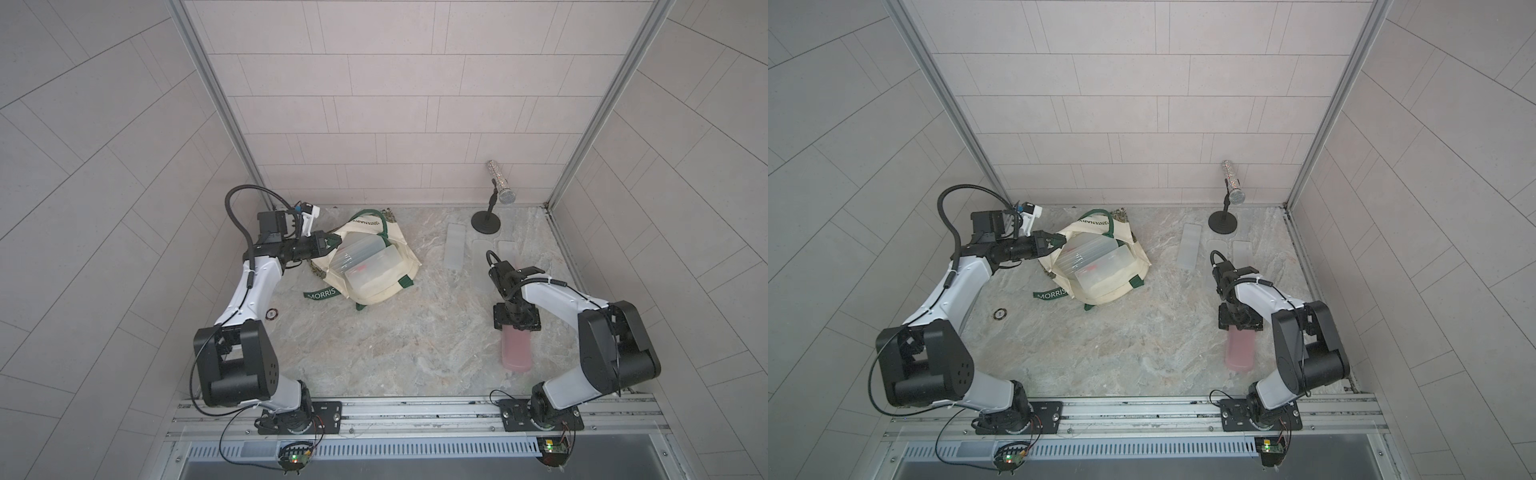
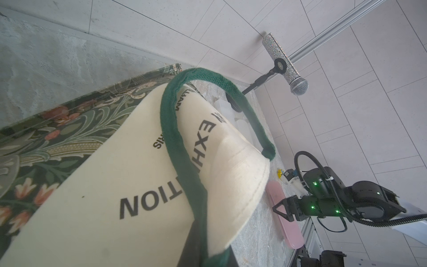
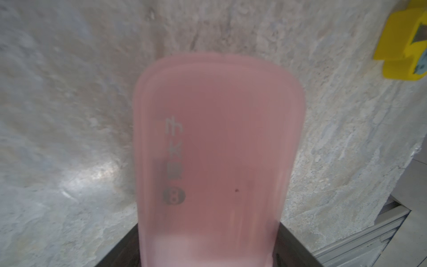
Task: Take out the pencil case from the canvas bag
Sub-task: Move the pencil case to the center of the board.
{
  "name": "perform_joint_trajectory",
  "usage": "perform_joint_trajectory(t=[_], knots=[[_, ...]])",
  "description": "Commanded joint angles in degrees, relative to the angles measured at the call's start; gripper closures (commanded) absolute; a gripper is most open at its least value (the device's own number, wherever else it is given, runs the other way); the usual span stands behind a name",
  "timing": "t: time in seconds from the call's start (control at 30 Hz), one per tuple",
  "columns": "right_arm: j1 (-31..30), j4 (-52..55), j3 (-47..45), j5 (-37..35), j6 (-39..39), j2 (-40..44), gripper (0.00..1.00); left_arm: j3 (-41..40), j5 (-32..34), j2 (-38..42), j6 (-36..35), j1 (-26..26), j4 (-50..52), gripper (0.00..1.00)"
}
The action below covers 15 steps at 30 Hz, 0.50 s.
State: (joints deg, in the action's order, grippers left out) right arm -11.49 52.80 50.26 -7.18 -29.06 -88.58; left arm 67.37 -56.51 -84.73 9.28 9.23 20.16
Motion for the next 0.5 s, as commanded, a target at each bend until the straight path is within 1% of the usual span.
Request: perform_joint_trajectory(t=[0.0, 0.17, 0.27, 0.37, 0.43, 0.47], knots=[[0.6, 0.5, 0.9, 1.0, 1.7, -1.8, 0.32, -0.5, -1.3, 1.9, 0.5, 0.3, -1.0, 1.00], [0.8, -0.2, 1.3, 0.1, 2.4, -3.7, 0.23, -0.5, -1.5, 1.7, 0.8, 0.2, -1.1, 1.00], [0.8, -0.4, 2.4, -0.4, 3.1, -6.4, 0.18, -0.5, -1.5, 1.8, 0.7, 0.3, -1.2, 1.00], [0.8, -0.4, 3.7, -2.4, 3.9, -9.6, 0.15, -0.5, -1.3, 2.1, 0.7, 0.3, -1.1, 1.00], [0.9, 0.3, 4.7, -3.9, 4.2, -11.9, 0.09, -0.5, -1.2, 2.5, 0.6, 0.3, -1.1, 1.00], [0.8, 0.7, 5.1, -4.2, 4.2, -13.0, 0.08, -0.5, -1.1, 2.7, 0.7, 0.3, -1.1, 1.00]])
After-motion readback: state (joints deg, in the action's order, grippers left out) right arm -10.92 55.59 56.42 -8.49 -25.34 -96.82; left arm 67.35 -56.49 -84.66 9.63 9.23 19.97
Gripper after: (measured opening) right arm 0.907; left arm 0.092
